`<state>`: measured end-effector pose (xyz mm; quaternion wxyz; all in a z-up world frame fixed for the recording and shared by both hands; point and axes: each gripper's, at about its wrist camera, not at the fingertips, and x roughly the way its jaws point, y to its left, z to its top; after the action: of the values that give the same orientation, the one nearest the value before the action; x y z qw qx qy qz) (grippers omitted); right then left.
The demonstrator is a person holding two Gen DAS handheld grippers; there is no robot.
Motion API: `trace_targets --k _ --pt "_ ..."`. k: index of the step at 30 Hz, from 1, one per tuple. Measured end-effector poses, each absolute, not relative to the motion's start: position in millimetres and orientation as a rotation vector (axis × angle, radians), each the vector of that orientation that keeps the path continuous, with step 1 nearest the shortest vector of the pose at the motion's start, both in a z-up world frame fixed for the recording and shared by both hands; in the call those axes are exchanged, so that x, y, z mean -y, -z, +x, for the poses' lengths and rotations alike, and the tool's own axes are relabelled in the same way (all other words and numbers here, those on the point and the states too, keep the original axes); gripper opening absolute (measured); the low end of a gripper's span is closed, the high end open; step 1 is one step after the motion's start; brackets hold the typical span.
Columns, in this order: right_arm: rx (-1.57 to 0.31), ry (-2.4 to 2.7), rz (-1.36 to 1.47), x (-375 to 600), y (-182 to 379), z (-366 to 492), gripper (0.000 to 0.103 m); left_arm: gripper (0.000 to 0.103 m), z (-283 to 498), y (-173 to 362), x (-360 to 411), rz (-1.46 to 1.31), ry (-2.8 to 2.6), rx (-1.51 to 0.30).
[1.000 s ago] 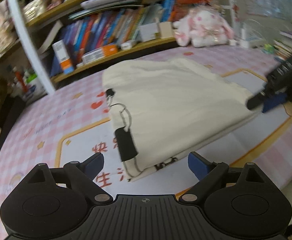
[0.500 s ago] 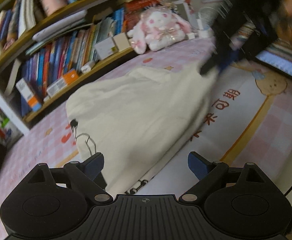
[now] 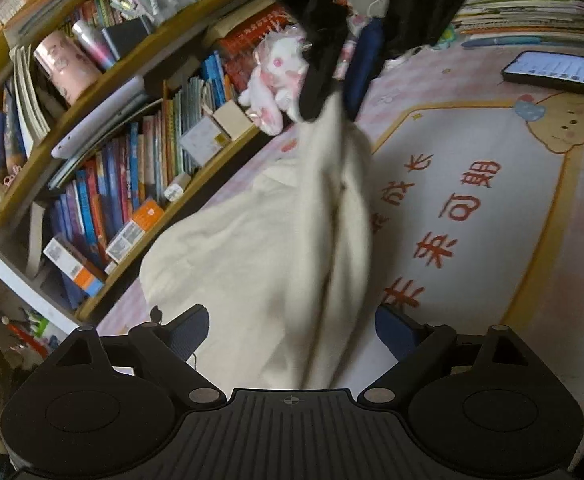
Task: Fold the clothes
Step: 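Grasp the shirt end with the right gripper while the left gripper lifts it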
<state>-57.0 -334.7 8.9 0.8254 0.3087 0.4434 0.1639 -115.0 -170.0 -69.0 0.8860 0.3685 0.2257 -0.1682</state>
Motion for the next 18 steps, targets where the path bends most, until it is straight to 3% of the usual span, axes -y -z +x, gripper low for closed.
trace_targets --k 1,2,4,6,7,8,14,18 --pt "-0.945 -0.342 0.651 335 -8 -57 0.014 0.074 -113 68 169 0.761 0.346 -0.471" --pt "-0.948 -0.336 0.644 335 -7 -58 0.014 0.070 -112 66 168 0.753 0.351 -0.473" --pt "-0.951 -0.326 0.618 334 -7 -59 0.014 0.042 -112 61 166 0.734 0.390 -0.480" --pt "-0.943 -0.315 0.551 332 -9 -61 0.019 0.027 -112 57 166 0.724 0.426 -0.490" --pt "-0.939 -0.309 0.508 330 -10 -63 0.027 0.023 -113 56 166 0.720 0.443 -0.495" --pt "-0.930 -0.303 0.429 327 -12 -66 0.043 0.022 -113 54 166 0.715 0.459 -0.501" --pt "-0.830 -0.437 -0.241 292 -14 -97 0.080 0.022 -104 43 161 0.639 0.502 -0.551" --pt "-0.697 -0.562 -0.710 258 9 -125 0.085 0.022 -100 40 159 0.611 0.520 -0.572"
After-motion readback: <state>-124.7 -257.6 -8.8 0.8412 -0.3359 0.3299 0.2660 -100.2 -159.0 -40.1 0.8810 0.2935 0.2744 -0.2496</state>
